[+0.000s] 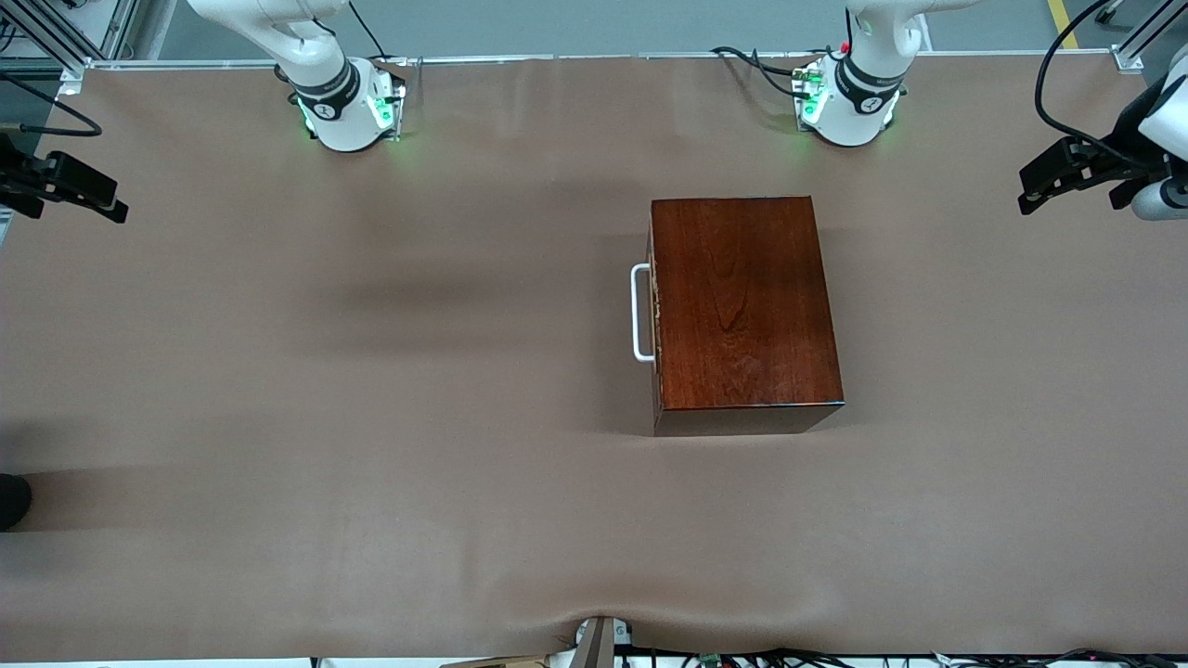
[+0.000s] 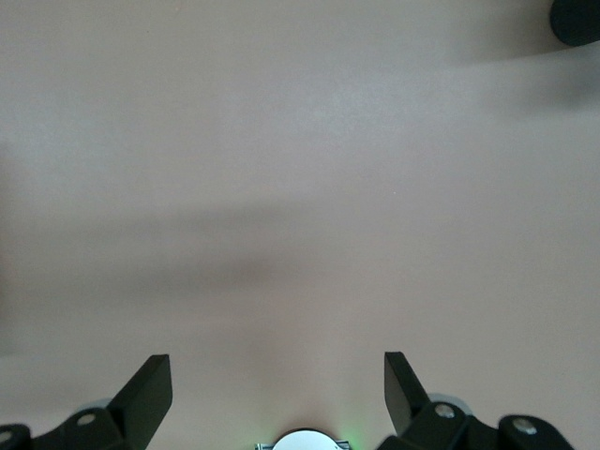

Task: Open drawer, take yellow block, close drawer
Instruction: 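Move the left gripper toward the wooden cabinet's drawer handle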

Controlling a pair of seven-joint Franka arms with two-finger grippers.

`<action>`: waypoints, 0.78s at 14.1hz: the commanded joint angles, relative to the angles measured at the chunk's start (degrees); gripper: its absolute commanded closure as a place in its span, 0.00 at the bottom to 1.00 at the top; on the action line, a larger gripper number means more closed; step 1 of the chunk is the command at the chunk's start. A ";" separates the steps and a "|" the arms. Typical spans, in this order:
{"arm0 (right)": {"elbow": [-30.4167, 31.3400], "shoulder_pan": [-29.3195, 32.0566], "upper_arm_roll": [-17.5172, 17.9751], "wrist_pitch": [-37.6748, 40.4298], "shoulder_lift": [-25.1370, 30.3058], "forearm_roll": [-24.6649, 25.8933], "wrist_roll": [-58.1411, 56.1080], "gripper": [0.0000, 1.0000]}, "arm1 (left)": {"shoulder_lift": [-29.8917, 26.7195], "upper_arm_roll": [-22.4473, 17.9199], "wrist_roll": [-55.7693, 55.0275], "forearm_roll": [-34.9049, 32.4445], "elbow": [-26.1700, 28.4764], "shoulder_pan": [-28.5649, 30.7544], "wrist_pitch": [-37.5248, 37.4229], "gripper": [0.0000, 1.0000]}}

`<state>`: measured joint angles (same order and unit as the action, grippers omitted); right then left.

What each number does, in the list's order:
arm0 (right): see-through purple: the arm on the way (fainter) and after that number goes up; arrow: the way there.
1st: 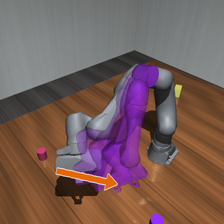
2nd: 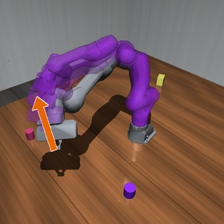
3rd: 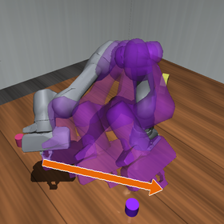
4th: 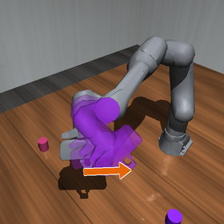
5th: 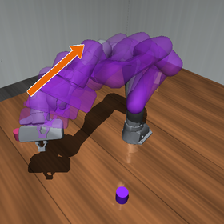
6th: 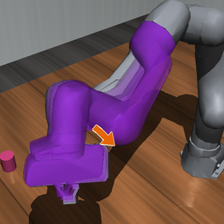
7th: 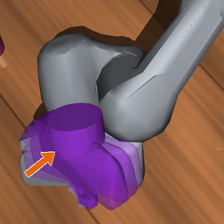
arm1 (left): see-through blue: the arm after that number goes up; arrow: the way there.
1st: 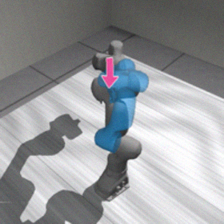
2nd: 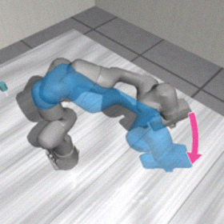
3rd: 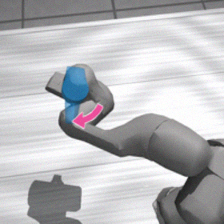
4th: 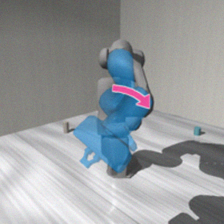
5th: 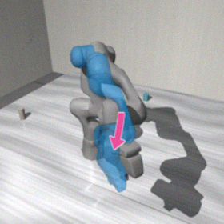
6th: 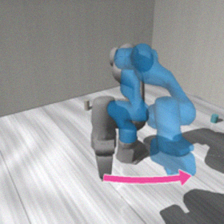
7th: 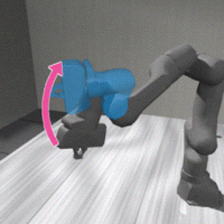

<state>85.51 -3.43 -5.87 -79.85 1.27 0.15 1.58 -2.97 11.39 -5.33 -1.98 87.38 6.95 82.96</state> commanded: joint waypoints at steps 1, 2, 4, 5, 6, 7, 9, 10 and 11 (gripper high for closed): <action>-0.61 1.23 0.68 0.66 -0.13 0.29 0.27 0.00 | 0.34 0.48 0.67 -0.83 -0.99 0.35 -1.23 0.00; -0.61 1.49 0.68 0.66 -0.22 0.29 0.27 0.00 | 0.42 0.48 0.59 -0.83 -1.25 0.43 -1.23 0.00; -0.70 1.50 0.68 0.66 -0.31 0.29 0.27 0.00 | 0.69 0.48 0.50 -0.57 -1.42 0.35 -1.23 0.00; -0.61 1.41 0.68 0.66 -0.31 0.29 0.27 0.00 | 1.04 0.56 0.50 -0.57 -2.12 0.00 -1.23 0.00; -0.61 1.41 0.68 0.66 -0.31 0.29 0.18 0.00 | 2.00 0.83 0.50 -0.22 -3.26 -0.35 -1.23 0.00; -0.70 1.41 0.68 0.57 -0.31 0.29 0.18 0.00 | 2.79 1.09 -0.03 -0.30 -3.97 -0.62 -1.23 0.00; -0.70 1.41 0.68 0.57 -0.39 0.29 0.18 0.00 | 3.24 2.84 -0.21 -0.21 -3.97 -0.80 -1.23 0.00; -0.70 1.50 0.68 0.57 -0.31 0.29 0.18 0.00 | 3.50 3.63 -0.29 -0.21 -3.97 -0.88 -1.14 0.00; -0.70 1.41 0.68 0.49 -0.39 0.20 0.18 0.00 | 4.28 4.08 -0.47 -0.21 -4.23 -1.06 -1.14 0.00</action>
<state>85.51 -3.19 -6.02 -79.77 1.14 0.15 1.58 -0.39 14.20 -5.47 -1.98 85.35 6.13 82.93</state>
